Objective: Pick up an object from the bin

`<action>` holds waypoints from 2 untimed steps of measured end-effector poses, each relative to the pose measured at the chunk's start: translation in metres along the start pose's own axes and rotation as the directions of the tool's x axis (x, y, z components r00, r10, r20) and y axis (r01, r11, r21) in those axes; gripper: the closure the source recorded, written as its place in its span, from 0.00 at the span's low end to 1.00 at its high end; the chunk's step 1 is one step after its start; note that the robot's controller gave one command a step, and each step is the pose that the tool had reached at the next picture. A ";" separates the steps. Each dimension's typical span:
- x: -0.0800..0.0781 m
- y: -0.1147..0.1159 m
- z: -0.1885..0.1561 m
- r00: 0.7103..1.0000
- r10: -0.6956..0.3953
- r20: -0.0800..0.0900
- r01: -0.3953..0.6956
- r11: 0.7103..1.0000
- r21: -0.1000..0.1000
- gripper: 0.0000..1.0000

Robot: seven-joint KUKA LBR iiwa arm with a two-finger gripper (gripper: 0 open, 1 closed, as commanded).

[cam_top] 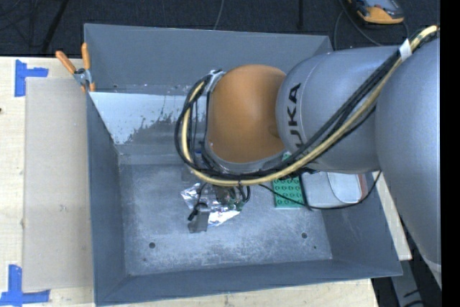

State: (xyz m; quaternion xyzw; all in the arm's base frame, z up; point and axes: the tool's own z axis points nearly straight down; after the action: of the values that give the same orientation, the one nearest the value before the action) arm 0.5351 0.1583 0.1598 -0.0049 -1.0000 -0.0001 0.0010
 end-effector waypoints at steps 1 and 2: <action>-0.028 -0.035 0.095 0.997 -0.075 -0.004 0.075 0.997 0.003 0.00; -0.029 -0.033 0.090 0.997 -0.073 0.002 0.073 0.997 0.000 1.00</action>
Offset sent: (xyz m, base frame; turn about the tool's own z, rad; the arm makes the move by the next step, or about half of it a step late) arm 0.0286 -0.0331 -0.0898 -0.0770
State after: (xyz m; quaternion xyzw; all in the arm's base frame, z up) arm 0.5640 0.1245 0.0696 0.0317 -0.9995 -0.0001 -0.0001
